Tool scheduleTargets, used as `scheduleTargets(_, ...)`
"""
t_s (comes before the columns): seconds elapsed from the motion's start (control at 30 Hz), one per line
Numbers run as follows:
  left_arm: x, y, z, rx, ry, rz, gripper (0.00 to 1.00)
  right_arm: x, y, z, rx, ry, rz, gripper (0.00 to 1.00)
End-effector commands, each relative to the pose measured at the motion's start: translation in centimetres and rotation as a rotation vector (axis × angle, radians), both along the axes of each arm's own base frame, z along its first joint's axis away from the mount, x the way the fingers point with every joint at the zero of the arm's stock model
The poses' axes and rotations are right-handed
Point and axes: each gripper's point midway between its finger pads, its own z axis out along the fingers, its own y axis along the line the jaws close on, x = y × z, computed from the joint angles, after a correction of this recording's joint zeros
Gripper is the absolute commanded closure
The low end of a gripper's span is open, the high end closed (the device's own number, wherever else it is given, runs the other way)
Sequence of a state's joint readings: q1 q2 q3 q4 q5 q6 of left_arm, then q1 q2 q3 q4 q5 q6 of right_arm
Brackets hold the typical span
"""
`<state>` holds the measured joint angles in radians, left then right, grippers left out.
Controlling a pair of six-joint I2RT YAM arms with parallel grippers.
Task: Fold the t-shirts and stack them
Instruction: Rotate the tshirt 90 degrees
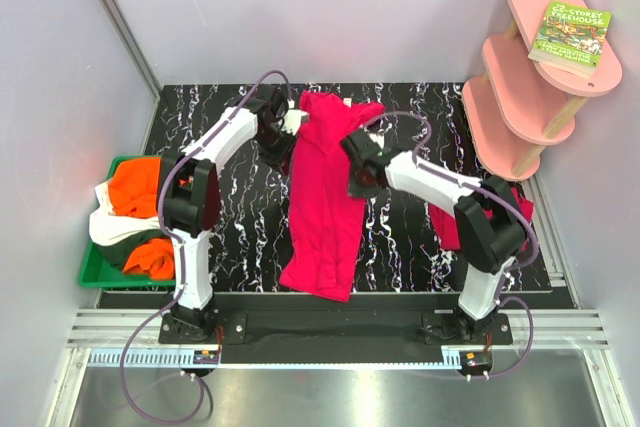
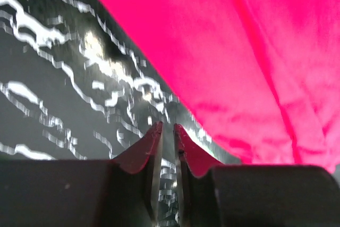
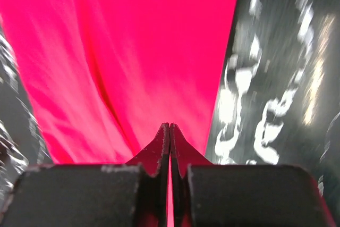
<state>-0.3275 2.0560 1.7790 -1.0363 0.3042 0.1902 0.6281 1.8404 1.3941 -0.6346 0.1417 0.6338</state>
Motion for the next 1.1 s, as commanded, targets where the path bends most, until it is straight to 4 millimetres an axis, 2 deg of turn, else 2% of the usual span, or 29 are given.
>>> scheduleTargets(0.0, 3.7, -2.4, 2.2, -0.133, -0.112, 0.054, 0.80, -2.9, 2.0, 1.6, 0.071, -0.081, -0.058, 0.98)
scheduleTargets(0.03, 3.8, -2.5, 2.0, -0.139, -0.106, 0.068, 0.80, -4.1, 1.9, 1.1, 0.062, -0.070, -0.057, 0.98)
scheduleTargets(0.07, 3.8, -2.5, 1.5, -0.134, -0.093, 0.078, 0.80, -5.6, 2.9, 0.8, 0.068, -0.064, -0.043, 0.97)
scheduleTargets(0.13, 3.7, -2.6, 0.9, -0.136, -0.075, 0.088, 0.79, -7.5, 3.0, 0.1, 0.060, -0.052, -0.043, 0.96)
scheduleTargets(0.2, 3.4, -2.7, 0.9, -0.143, -0.068, 0.088, 0.79, -9.5, 4.1, -0.6, 0.055, -0.043, -0.020, 0.96)
scheduleTargets(0.33, 2.1, -2.9, 1.3, -0.169, -0.048, 0.077, 0.77, -11.1, 3.9, -3.4, 0.003, 0.008, -0.021, 0.96)
scheduleTargets(0.4, 1.5, -2.9, 1.4, -0.170, -0.043, 0.071, 0.75, -10.8, 3.6, -4.2, -0.022, 0.002, -0.045, 0.94)
scheduleTargets(0.43, 1.3, -2.9, 2.0, -0.170, -0.059, 0.067, 0.73, -10.5, 3.7, -4.2, -0.024, -0.006, -0.054, 0.93)
scheduleTargets(0.5, 0.9, -2.5, 1.8, -0.152, -0.063, 0.068, 0.69, -9.8, 3.5, -4.4, -0.043, -0.031, -0.078, 0.88)
scheduleTargets(0.63, 1.1, -1.3, 0.9, -0.091, -0.075, 0.087, 0.67, -7.3, 4.0, -3.2, -0.047, -0.093, -0.121, 0.79)
scheduleTargets(0.83, 1.0, -1.0, -1.2, -0.062, -0.029, 0.108, 0.68, -3.5, 3.5, -4.2, -0.059, -0.069, -0.179, 0.77)
scheduleTargets(0.97, 1.2, -1.1, -1.7, -0.056, -0.018, 0.114, 0.69, -1.7, 2.4, -4.8, -0.075, -0.061, -0.207, 0.78)
scheduleTargets(1.07, 1.5, -1.3, -1.6, -0.065, -0.020, 0.115, 0.69, 0.0, 0.6, -4.4, -0.083, -0.072, -0.253, 0.78)
